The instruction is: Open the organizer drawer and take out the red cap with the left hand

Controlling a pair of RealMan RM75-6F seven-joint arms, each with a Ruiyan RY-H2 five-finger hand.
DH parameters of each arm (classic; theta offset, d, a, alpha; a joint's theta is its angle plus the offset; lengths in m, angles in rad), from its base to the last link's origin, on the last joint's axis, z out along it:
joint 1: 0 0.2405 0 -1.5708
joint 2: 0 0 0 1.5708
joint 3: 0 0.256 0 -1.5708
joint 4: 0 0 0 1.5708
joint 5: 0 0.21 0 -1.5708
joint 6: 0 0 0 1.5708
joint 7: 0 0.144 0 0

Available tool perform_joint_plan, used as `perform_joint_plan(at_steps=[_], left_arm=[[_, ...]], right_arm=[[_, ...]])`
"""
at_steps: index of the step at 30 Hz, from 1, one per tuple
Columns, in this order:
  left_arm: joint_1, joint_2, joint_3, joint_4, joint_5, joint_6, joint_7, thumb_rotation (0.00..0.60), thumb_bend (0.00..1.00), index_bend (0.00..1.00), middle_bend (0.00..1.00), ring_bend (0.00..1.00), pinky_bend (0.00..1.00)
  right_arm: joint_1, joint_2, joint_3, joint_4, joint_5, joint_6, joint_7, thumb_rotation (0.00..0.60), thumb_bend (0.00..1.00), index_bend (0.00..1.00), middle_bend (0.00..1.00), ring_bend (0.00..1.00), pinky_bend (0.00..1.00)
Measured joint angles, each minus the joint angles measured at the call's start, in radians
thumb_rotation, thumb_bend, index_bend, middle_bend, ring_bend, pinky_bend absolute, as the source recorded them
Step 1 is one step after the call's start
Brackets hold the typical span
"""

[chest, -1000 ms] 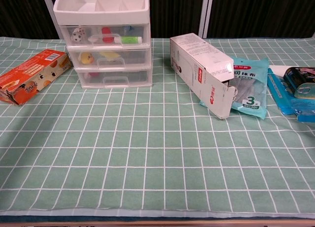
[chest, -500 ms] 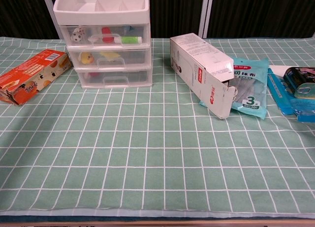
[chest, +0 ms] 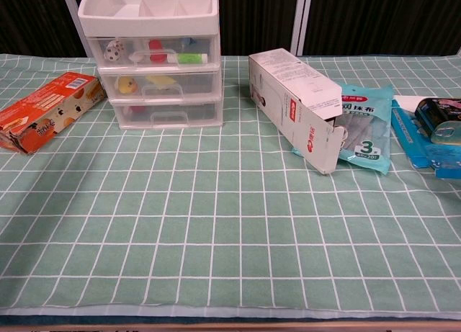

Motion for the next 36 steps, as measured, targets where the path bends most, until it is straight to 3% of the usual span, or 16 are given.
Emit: perform_joint_plan(at_steps=[3, 5, 7, 9, 16, 22, 31, 36], left_arm=[[-0.022, 0.003, -0.021, -0.043, -0.011, -0.021, -0.002, 0.6, 0.33, 0.0, 0.68, 0.74, 0.86], [-0.047, 0.0, -0.047, -0.085, -0.036, -0.05, -0.011, 0.6, 0.37, 0.0, 0.83, 0.86, 0.95], [-0.077, -0.008, -0.076, -0.122, -0.084, -0.093, -0.019, 0.6, 0.4, 0.0, 0.94, 0.96, 1.0], [-0.107, -0.022, -0.104, -0.15, -0.146, -0.135, -0.026, 0.6, 0.42, 0.01, 0.98, 0.99, 1.0], [-0.23, -0.089, -0.212, -0.231, -0.487, -0.273, -0.032, 0.6, 0.44, 0.02, 1.0, 1.0, 1.0], [-0.331, -0.146, -0.299, -0.25, -0.711, -0.364, -0.071, 0.6, 0.45, 0.02, 1.0, 1.0, 1.0], [-0.438, -0.194, -0.381, -0.197, -0.845, -0.432, -0.123, 0.6, 0.45, 0.02, 1.0, 1.0, 1.0], [-0.478, -0.213, -0.401, -0.148, -0.892, -0.445, -0.141, 0.6, 0.45, 0.02, 1.0, 1.0, 1.0]], right_arm=[[0.001, 0.002, 0.0, -0.004, 0.006, -0.006, 0.004, 0.6, 0.01, 0.0, 0.0, 0.0, 0.21], [0.001, 0.004, 0.0, -0.007, 0.01, -0.011, 0.006, 0.6, 0.0, 0.0, 0.0, 0.0, 0.21], [0.001, 0.007, 0.0, -0.012, 0.015, -0.015, 0.011, 0.6, 0.0, 0.0, 0.0, 0.0, 0.21], [0.002, 0.011, -0.001, -0.015, 0.018, -0.021, 0.016, 0.6, 0.0, 0.0, 0.0, 0.0, 0.22], [0.003, 0.019, -0.003, -0.024, 0.03, -0.037, 0.026, 0.6, 0.01, 0.0, 0.0, 0.0, 0.21], [0.003, 0.022, -0.003, -0.031, 0.036, -0.044, 0.03, 0.6, 0.01, 0.0, 0.0, 0.0, 0.21], [0.004, 0.026, -0.003, -0.039, 0.047, -0.055, 0.031, 0.6, 0.01, 0.0, 0.0, 0.0, 0.21], [0.005, 0.028, -0.003, -0.042, 0.049, -0.06, 0.035, 0.6, 0.01, 0.0, 0.0, 0.0, 0.21]])
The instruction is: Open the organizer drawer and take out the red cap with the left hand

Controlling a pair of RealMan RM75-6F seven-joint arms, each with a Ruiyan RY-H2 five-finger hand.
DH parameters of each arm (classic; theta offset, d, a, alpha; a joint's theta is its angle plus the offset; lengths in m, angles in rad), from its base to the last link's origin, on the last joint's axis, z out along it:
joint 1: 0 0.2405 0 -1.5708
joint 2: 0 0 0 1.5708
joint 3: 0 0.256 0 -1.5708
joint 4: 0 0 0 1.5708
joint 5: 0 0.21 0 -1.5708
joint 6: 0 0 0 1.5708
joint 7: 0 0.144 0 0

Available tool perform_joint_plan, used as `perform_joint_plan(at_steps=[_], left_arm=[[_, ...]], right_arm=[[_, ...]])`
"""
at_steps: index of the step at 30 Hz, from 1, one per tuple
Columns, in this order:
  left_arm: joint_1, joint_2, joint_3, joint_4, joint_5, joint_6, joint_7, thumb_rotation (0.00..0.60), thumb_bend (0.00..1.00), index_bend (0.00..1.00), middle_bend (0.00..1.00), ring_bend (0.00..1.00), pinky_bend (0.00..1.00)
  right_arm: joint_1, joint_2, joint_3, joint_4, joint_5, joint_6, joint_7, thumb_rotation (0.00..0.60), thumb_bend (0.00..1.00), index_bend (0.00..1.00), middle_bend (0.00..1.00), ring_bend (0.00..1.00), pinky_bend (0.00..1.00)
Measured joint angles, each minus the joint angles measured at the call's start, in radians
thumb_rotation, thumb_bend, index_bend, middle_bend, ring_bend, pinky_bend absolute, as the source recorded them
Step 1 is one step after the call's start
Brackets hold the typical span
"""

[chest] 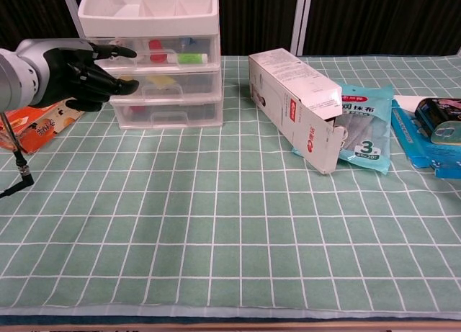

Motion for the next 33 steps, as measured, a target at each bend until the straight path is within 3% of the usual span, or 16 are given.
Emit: perform_joint_plan(at_steps=[16, 33], left_arm=[[-0.116, -0.074, -0.031, 0.155, -0.115, -0.067, -0.062, 0.6, 0.45, 0.02, 1.0, 1.0, 1.0], [-0.146, -0.115, -0.032, 0.212, -0.097, -0.116, -0.146, 0.6, 0.45, 0.02, 1.0, 1.0, 1.0]], right_arm=[[0.001, 0.005, 0.001, -0.006, 0.011, -0.013, 0.02, 0.6, 0.01, 0.0, 0.0, 0.0, 0.21], [0.0, 0.005, -0.002, -0.003, 0.002, -0.009, 0.023, 0.6, 0.01, 0.0, 0.0, 0.0, 0.22]])
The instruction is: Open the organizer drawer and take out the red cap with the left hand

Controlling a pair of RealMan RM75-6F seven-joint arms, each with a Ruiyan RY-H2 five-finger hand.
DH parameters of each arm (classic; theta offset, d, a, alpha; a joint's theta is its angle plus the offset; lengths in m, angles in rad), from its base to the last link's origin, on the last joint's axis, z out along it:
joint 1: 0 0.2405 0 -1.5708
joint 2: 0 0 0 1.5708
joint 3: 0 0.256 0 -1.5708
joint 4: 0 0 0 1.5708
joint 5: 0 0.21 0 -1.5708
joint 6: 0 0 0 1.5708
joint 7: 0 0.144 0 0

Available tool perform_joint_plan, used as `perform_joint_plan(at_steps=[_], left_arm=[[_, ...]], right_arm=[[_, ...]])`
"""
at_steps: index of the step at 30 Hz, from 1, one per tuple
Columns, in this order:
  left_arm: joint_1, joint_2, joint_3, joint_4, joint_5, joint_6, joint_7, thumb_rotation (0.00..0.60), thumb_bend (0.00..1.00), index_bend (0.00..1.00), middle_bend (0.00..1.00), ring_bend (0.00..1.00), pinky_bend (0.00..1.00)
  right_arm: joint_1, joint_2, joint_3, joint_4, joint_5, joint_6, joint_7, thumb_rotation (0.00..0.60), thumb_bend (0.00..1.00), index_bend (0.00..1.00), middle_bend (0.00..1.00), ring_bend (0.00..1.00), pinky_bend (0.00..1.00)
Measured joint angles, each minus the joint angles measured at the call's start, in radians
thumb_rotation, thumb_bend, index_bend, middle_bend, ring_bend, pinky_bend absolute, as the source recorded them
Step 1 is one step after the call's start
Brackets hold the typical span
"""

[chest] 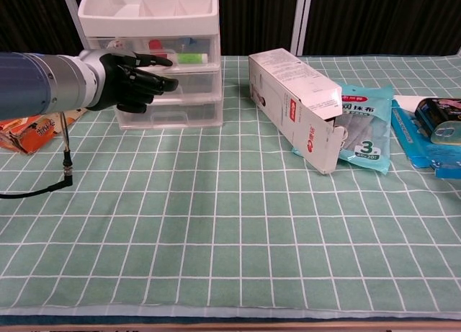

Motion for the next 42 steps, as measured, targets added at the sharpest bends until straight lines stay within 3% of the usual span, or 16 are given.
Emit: perform_joint_plan(at_steps=[8, 19, 42], left_arm=[[-0.007, -0.02, -0.012, 0.028, 0.026, -0.039, -0.062, 0.6, 0.45, 0.01, 1.0, 1.0, 1.0], [-0.017, -0.027, 0.005, 0.049, 0.042, -0.052, -0.083, 0.6, 0.45, 0.1, 1.0, 1.0, 1.0], [0.015, 0.001, 0.061, -0.021, 0.109, -0.036, -0.109, 0.6, 0.45, 0.14, 1.0, 1.0, 1.0]], right_arm=[[-0.001, 0.0, 0.0, -0.001, 0.0, 0.0, 0.003, 0.6, 0.01, 0.0, 0.0, 0.0, 0.21], [-0.002, 0.002, -0.001, -0.003, 0.002, -0.001, 0.008, 0.6, 0.01, 0.0, 0.0, 0.0, 0.21], [-0.005, 0.004, 0.001, -0.004, 0.006, 0.002, 0.012, 0.6, 0.01, 0.0, 0.0, 0.0, 0.21]])
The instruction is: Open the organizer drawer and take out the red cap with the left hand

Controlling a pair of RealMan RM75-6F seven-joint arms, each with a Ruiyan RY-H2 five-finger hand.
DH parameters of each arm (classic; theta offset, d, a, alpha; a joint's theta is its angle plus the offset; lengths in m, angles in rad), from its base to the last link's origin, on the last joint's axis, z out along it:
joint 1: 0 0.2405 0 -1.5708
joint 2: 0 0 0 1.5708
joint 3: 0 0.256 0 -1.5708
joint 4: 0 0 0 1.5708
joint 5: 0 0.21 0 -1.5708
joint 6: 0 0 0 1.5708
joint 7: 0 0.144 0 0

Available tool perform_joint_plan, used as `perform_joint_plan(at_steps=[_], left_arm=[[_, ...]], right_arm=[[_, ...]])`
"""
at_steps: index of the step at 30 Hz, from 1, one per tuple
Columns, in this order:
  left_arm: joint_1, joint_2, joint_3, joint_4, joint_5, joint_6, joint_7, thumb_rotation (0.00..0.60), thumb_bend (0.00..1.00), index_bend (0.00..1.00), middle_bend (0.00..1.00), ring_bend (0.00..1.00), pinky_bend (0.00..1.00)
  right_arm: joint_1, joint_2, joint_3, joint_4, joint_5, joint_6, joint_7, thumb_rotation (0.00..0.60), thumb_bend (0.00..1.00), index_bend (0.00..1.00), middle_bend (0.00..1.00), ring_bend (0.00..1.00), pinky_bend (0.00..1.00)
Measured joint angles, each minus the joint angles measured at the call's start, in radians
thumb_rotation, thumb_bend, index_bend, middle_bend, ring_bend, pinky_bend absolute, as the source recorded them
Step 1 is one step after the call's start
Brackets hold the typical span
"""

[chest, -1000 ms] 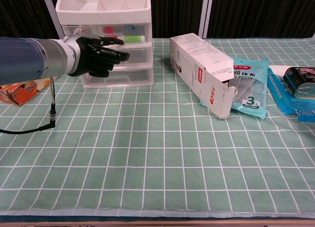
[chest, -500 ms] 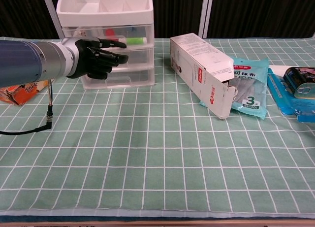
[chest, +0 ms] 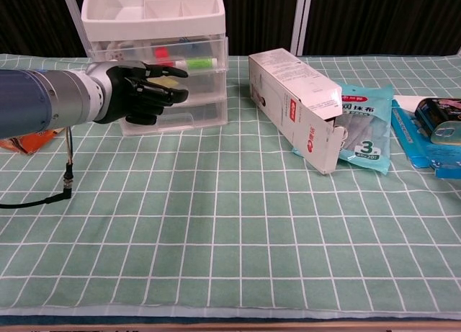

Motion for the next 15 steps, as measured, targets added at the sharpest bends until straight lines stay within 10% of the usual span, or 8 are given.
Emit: perform_joint_plan(at_steps=[15], left_arm=[[0.064, 0.024, 0.049, -0.056, 0.11, 0.057, -0.025, 0.6, 0.45, 0.14, 1.0, 1.0, 1.0]], right_arm=[[-0.002, 0.0, 0.0, 0.001, 0.001, 0.001, 0.001, 0.6, 0.01, 0.0, 0.0, 0.0, 0.21]])
